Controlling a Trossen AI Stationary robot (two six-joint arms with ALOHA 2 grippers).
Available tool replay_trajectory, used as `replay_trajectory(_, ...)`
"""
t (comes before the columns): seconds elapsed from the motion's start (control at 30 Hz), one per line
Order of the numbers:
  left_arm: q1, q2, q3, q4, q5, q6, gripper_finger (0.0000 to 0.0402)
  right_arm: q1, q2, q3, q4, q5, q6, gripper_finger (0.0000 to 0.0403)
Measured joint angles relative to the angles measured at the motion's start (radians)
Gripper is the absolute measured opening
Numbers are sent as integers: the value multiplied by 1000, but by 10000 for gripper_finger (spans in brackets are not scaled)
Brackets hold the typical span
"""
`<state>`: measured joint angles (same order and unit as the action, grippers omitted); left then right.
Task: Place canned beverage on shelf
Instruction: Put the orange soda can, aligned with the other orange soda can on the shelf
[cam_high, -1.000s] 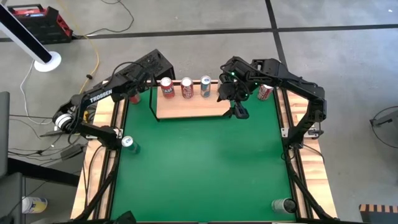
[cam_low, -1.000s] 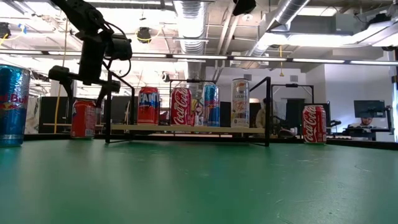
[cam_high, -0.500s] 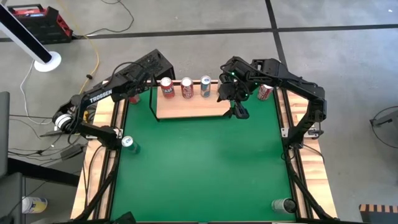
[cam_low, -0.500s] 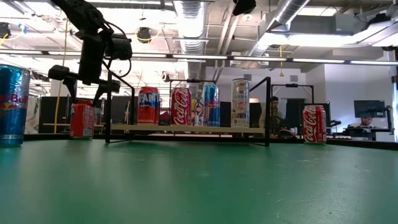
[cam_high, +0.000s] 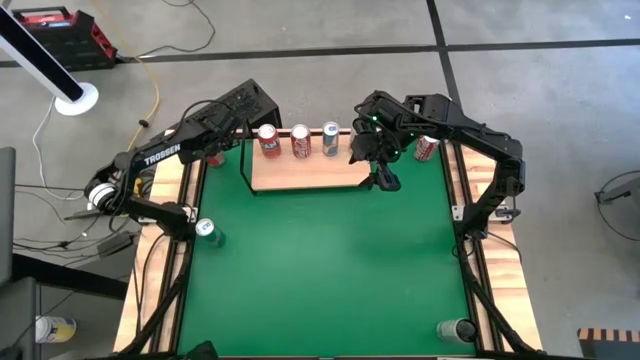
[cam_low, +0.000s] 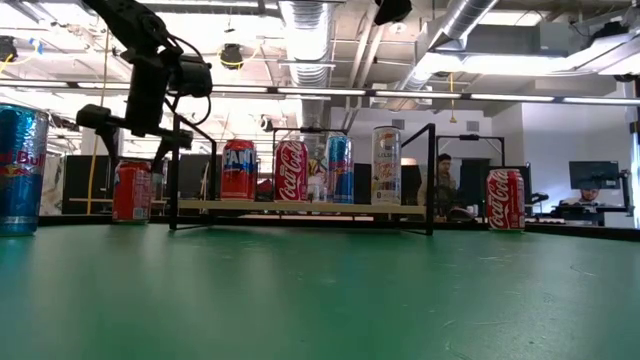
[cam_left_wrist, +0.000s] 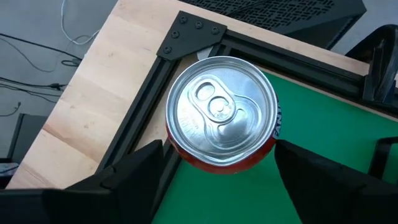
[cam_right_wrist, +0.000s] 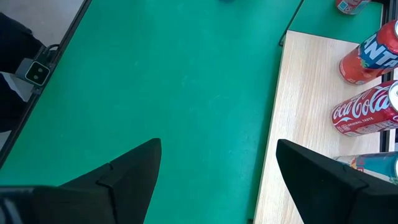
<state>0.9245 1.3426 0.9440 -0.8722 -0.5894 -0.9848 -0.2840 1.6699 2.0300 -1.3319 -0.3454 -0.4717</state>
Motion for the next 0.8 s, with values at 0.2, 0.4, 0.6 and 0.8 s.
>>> replay_trajectory(0.2,0,0,0,3,-10,-11,324,0,0,0,0,0,-6,344)
replay_trajectory(0.4,0,0,0,15,-17,-28,340,0,0,0,0,1,-15,344)
replay_trajectory(0.6,0,0,0,32,-29,-57,341,0,0,0,0,1,-29,344)
replay_trajectory(0.8,0,0,0,52,-106,-102,341,0,0,0,0,6,-35,344)
